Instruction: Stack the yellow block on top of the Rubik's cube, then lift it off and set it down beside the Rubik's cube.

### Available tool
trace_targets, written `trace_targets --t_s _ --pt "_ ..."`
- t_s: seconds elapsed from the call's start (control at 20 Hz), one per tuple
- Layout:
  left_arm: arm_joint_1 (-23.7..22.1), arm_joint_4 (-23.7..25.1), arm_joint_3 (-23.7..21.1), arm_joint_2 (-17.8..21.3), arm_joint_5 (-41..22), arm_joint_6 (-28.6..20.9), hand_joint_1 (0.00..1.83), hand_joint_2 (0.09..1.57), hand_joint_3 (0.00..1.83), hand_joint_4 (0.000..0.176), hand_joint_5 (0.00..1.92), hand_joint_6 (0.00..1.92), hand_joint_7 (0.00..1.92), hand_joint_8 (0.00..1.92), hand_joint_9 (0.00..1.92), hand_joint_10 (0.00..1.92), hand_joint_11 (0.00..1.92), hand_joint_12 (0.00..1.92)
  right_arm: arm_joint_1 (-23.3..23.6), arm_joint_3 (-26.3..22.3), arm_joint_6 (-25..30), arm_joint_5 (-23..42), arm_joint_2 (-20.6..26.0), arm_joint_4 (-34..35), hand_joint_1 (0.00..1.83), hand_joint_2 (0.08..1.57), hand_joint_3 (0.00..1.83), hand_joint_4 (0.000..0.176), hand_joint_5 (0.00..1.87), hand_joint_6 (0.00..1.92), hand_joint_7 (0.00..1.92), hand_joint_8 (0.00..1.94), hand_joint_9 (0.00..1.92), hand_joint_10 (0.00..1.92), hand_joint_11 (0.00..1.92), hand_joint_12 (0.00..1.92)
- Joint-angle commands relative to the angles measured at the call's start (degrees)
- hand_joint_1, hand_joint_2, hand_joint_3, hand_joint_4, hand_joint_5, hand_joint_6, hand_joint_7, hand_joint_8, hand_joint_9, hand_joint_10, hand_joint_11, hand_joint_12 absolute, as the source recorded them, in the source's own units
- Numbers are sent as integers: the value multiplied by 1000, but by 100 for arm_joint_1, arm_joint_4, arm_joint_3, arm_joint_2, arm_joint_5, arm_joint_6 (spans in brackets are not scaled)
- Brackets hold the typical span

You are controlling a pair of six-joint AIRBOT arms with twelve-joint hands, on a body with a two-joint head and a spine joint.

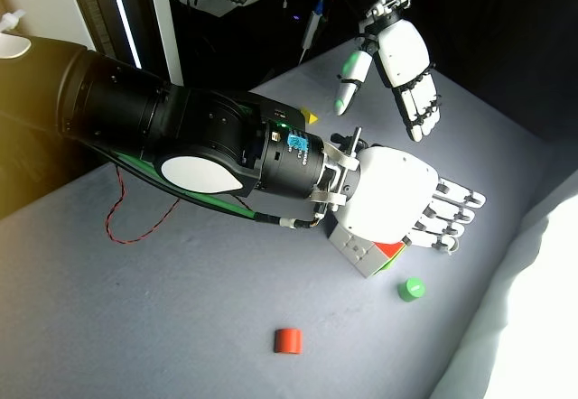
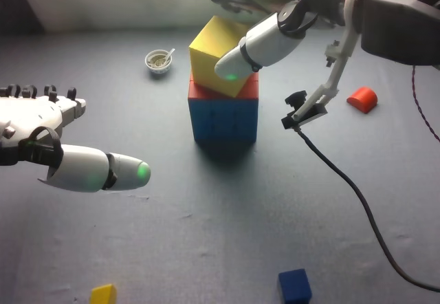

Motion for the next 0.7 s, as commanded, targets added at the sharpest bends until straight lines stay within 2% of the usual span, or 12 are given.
trace_targets --t_s 0.0,0.4,0.65 --pt "-75 241 11 100 -195 45 78 835 6 0 0 0 0 0 0 0 14 49 45 9 60 689 33 45 1475 961 0 0 0 0 0 0 0 0 0 0" --pt "-109 224 -10 97 -244 50 87 836 2 0 0 0 0 0 0 0 10 63 -190 12 27 809 -4 25 1478 951 0 0 0 0 0 0 0 0 0 0" --pt "-127 224 -26 91 -244 50 90 853 6 0 0 0 0 0 0 0 0 63 -270 12 -11 907 -2 12 1299 1057 36 0 0 0 0 0 0 0 0 0"
